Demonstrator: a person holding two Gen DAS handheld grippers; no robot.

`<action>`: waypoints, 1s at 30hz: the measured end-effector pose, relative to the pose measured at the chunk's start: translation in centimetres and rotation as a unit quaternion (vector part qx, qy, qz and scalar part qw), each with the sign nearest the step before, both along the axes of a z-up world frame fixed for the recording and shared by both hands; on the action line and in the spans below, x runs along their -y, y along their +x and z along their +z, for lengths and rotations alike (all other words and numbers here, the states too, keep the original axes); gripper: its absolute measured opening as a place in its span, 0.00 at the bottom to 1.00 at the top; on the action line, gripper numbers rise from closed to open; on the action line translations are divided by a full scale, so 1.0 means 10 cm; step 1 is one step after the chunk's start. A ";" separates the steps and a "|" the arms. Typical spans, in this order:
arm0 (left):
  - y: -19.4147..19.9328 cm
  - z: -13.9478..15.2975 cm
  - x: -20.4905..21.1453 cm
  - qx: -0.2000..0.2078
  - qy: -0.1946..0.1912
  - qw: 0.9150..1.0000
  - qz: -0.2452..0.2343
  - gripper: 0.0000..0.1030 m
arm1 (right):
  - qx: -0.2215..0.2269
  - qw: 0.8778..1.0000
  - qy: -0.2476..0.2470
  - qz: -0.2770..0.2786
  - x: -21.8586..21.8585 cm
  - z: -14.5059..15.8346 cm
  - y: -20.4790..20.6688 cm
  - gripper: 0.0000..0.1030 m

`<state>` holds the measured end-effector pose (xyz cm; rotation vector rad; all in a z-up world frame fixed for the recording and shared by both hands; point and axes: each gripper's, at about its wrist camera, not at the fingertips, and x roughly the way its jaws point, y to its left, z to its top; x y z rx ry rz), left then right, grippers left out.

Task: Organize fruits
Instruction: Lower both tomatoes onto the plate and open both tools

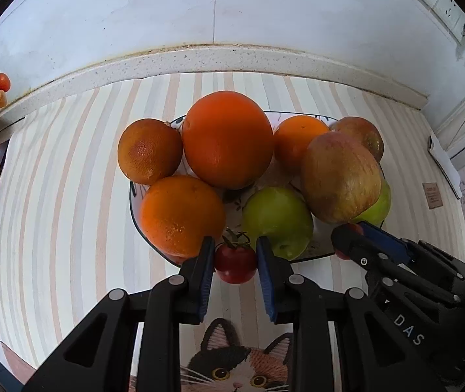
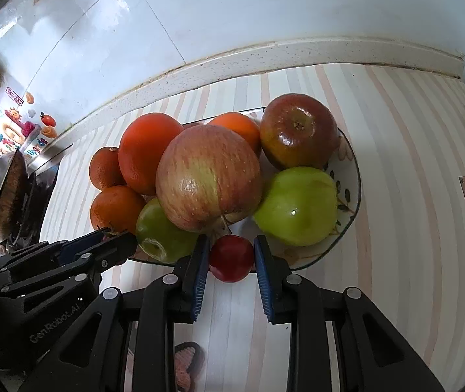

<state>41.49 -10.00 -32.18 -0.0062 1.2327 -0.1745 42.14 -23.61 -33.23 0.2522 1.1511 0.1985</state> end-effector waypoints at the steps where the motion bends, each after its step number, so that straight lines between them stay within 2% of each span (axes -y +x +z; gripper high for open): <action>1: 0.00 0.00 0.00 0.004 0.000 1.000 -0.001 0.23 | 0.000 1.000 0.000 -0.001 0.00 -0.01 0.01 0.29; 5: -0.01 0.03 -0.05 0.005 -0.009 1.000 0.006 0.23 | 0.000 1.000 0.005 -0.006 0.01 0.00 -0.01 0.29; 8: 0.01 0.15 -0.14 0.003 -0.037 0.999 0.022 0.23 | 0.002 1.000 0.010 -0.009 0.03 0.01 -0.03 0.29; 11: 0.12 0.31 -0.20 0.007 -0.057 0.998 0.032 0.23 | 0.000 1.000 0.018 -0.015 0.06 -0.01 -0.03 0.29; 15: 0.34 0.39 -0.21 0.008 -0.059 0.998 0.034 0.23 | -0.005 0.999 0.031 -0.026 0.08 -0.03 -0.01 0.29; 20: 0.59 0.22 -0.22 -0.036 -0.071 0.996 0.036 0.23 | -0.013 0.998 0.047 -0.038 0.10 -0.07 -0.01 0.29; 25: 0.63 0.09 -0.23 -0.076 -0.070 0.994 0.036 0.23 | -0.025 0.996 0.070 -0.055 0.16 -0.12 0.00 0.31; 28: 0.60 0.06 -0.22 -0.094 -0.073 0.992 0.035 0.24 | -0.041 0.993 0.085 -0.064 0.19 -0.16 0.03 0.38; 30: 0.57 0.10 -0.23 -0.086 -0.068 0.993 0.034 0.38 | -0.045 0.993 0.085 -0.065 0.20 -0.15 0.04 0.40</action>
